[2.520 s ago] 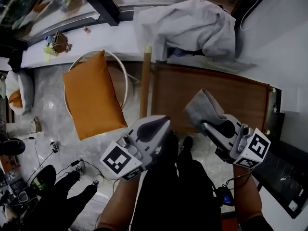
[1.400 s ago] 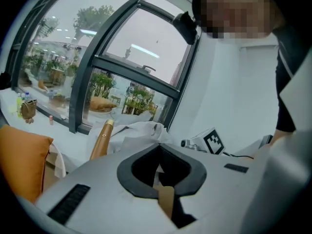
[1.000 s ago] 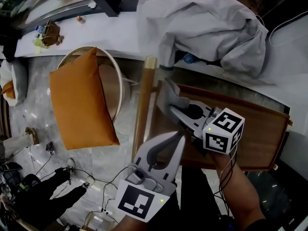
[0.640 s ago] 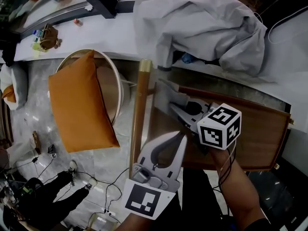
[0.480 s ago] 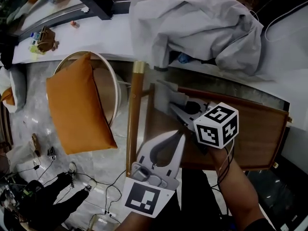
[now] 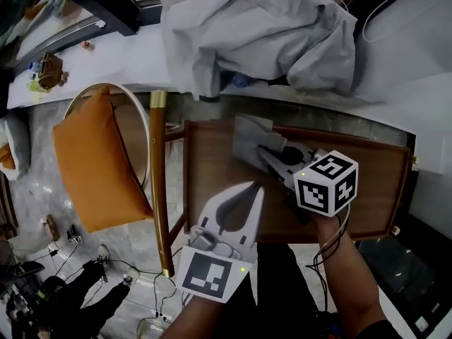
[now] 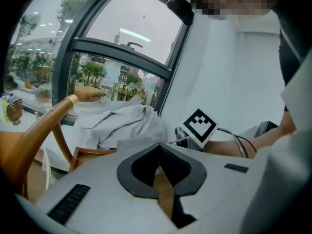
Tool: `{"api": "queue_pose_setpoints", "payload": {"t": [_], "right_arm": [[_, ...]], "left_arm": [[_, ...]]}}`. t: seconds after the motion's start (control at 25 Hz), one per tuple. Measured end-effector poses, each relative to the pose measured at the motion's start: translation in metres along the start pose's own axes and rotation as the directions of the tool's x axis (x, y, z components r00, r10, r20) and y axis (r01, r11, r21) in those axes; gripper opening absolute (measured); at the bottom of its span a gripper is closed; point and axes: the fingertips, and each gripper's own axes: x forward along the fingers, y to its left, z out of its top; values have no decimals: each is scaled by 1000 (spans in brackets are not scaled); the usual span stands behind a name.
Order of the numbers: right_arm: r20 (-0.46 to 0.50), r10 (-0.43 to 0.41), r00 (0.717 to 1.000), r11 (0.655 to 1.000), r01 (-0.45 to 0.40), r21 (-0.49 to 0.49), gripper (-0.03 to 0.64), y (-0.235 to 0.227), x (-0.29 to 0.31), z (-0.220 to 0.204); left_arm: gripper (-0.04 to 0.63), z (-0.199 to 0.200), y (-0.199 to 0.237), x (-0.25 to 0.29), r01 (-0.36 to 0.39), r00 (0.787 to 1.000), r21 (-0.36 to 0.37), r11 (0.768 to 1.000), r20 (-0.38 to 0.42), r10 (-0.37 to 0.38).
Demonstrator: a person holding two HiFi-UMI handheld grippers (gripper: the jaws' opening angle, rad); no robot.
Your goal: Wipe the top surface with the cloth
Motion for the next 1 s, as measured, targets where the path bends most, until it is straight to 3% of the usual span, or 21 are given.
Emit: {"api": "queue_pose_setpoints", "payload": {"t": [0.32, 0.52, 1.0], "right_arm": [[48, -79, 996, 996, 77, 45, 28, -44, -57, -11], [76, -123, 989, 990, 117, 78, 28, -69, -89, -20], [114, -240, 964, 964, 223, 142, 28, -131, -173, -45]], "left_arm": [[11, -17, -23, 41, 0, 998, 5, 1000, -64, 0], [11, -21, -40, 68, 14, 997, 55, 998, -83, -9], [11, -29, -98, 130, 66, 990, 100, 993, -130, -52]]}}
